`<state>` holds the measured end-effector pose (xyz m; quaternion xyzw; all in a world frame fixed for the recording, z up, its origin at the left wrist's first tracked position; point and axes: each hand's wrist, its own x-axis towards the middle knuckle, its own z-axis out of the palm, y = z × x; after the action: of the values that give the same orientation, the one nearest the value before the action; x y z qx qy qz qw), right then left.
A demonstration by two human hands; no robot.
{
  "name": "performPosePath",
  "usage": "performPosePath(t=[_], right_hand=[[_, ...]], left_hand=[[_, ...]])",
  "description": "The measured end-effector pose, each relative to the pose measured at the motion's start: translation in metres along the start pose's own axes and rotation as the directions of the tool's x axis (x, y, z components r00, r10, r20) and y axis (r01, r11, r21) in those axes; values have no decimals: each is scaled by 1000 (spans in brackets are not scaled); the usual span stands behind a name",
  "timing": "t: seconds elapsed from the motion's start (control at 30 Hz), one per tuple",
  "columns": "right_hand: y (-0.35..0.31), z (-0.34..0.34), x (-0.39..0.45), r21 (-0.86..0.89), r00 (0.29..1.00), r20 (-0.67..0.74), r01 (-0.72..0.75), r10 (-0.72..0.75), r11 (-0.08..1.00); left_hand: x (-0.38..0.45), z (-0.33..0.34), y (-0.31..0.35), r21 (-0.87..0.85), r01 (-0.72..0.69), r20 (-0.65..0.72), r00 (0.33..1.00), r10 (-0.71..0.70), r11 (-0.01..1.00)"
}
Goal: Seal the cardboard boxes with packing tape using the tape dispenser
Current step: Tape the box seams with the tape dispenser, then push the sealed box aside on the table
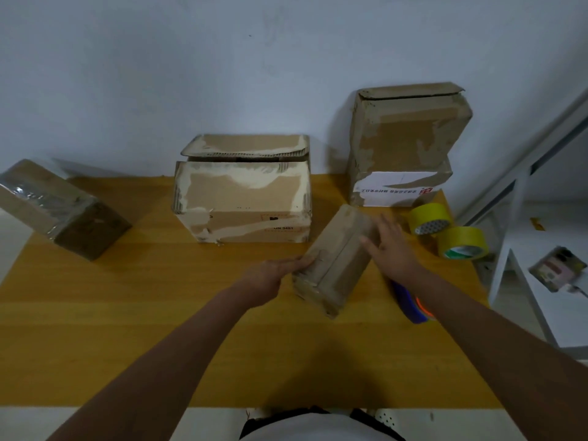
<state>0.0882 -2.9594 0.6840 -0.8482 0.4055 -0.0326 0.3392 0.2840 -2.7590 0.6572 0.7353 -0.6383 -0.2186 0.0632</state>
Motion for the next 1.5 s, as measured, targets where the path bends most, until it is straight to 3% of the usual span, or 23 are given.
performPosePath(t=[0.07, 0.17, 0.23, 0.3, 0.47, 0.63, 0.77, 0.87, 0.93, 1.03, 1.17, 1.33, 1.5], right_hand=[[6, -5, 11, 50, 994, 84, -72, 68, 996], [2, 2, 12, -32, 990, 108, -83, 86, 996], [-12, 16, 1, -11, 988, 130, -87, 87, 996], [-29, 39, -19, 78, 982, 183, -53, 37, 996], [-72, 95, -51, 61, 936, 342, 60, -77, 996], [-139, 131, -54, 76, 826, 515, 222, -229, 972], [-198, 166, -50, 77, 798, 538, 275, -272, 958], [-239, 190, -46, 75, 774, 558, 314, -301, 946], [-263, 206, -42, 73, 761, 560, 347, -326, 935], [-296, 228, -37, 61, 751, 547, 406, -371, 912], [-321, 251, -29, -57, 730, 531, 539, -431, 840], [-328, 261, -13, -292, 634, 550, 756, -543, 586], [-343, 264, 6, -280, 645, 565, 737, -516, 615]], left_hand=[[-6, -2, 9, 45, 60, -45, 997, -58, 997], [-14, -3, 34, -50, -4, -203, 979, -6, 999], [-17, 7, 46, -32, 35, -137, 990, -39, 999], [-24, 22, 45, 96, 104, -18, 995, -102, 990], [-75, 37, -13, 166, 109, -17, 994, -108, 980], [-163, 26, -84, 111, 266, -126, 959, -252, 957], [-225, 8, -130, -15, 508, -268, 827, -493, 861], [-262, 3, -161, -119, 711, -350, 623, -699, 693], [-273, 2, -175, -263, 754, -314, 522, -793, 602], [-275, 0, -187, -409, 750, -207, 478, -854, 519], [-266, 1, -200, -352, 819, -176, 418, -891, 454], [-272, -14, -238, -338, 856, -197, 341, -919, 390], [-301, -24, -288, -480, 782, -247, 314, -917, 397]])
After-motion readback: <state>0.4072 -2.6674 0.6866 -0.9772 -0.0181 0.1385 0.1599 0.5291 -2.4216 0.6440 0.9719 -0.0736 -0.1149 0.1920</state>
